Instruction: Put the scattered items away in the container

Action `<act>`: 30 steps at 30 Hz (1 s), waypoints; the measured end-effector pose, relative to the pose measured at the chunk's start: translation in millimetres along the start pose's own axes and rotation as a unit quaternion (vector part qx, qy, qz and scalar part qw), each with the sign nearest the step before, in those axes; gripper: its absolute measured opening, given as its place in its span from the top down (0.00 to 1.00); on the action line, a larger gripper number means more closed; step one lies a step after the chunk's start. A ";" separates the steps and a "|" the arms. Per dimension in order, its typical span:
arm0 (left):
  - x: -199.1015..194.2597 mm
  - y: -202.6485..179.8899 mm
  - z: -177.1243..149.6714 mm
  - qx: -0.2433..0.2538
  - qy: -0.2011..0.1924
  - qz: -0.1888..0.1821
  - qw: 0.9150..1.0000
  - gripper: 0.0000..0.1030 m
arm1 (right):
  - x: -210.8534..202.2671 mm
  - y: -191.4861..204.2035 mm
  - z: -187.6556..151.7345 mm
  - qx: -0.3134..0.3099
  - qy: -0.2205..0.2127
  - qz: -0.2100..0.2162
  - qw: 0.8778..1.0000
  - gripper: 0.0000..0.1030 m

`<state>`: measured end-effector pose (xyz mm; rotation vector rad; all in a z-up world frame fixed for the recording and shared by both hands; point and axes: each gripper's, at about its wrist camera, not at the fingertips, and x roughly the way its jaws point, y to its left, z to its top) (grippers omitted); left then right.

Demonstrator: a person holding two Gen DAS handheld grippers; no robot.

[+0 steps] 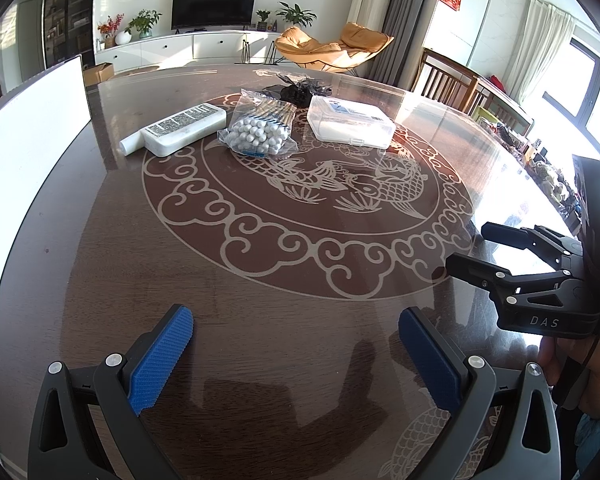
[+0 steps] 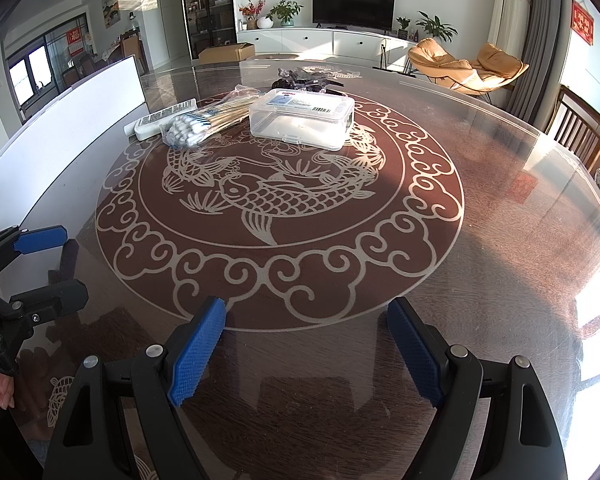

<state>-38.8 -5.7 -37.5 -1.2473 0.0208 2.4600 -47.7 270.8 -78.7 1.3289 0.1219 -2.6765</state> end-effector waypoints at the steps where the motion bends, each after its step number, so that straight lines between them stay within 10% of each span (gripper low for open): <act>1: 0.0 0.0 0.0 0.000 0.000 0.000 1.000 0.00 | 0.0 0.0 0.0 0.000 0.000 0.000 1.000 0.19; 30: -1.3 -0.3 1.0 -0.003 -0.002 -0.007 1.000 0.00 | -0.1 0.2 -0.4 0.000 0.000 0.000 1.000 0.19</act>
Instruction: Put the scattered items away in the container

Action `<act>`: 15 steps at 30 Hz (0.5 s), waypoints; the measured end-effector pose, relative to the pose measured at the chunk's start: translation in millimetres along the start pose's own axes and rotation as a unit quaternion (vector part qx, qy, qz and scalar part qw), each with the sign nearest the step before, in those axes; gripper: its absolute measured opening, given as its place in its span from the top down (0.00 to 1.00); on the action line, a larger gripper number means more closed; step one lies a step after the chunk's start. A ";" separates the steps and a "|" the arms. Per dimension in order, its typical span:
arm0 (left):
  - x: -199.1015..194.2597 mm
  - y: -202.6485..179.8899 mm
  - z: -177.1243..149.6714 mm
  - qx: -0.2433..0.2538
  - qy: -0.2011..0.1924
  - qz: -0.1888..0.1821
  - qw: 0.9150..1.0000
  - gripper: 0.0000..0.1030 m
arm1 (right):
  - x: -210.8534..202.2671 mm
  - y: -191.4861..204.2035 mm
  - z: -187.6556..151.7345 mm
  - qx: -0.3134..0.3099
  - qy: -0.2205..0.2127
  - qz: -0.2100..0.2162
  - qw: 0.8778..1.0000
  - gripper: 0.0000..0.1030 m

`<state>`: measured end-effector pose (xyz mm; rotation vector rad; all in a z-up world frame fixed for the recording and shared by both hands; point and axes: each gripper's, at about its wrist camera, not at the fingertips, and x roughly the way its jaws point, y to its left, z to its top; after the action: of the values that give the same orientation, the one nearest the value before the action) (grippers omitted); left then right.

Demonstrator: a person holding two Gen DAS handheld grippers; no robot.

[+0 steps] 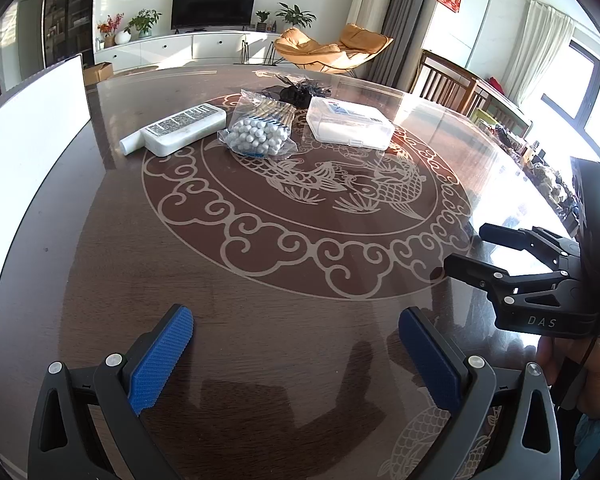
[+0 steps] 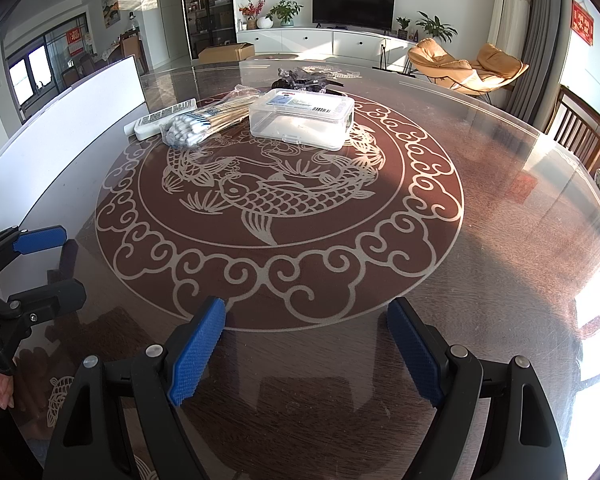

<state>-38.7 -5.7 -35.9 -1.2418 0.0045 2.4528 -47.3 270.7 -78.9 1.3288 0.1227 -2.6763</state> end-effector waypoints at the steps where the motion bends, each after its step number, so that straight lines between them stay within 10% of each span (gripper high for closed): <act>1: -0.6 1.0 -0.3 -0.001 0.000 -0.004 1.000 0.00 | 0.2 -0.1 0.1 0.000 0.000 0.000 1.000 0.19; 10: -4.2 2.0 -1.6 -0.017 -0.007 -0.015 1.000 0.00 | 1.9 0.3 2.5 0.001 0.001 0.008 1.000 0.17; 15: -1.4 -0.4 0.0 -0.015 -0.006 -0.007 1.000 0.00 | 19.1 15.1 52.6 0.068 0.018 0.144 0.987 0.18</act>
<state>-37.8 -5.8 -34.7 -1.2349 -0.0438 2.4558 -97.4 246.6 -62.4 1.3176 -0.2359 -2.4543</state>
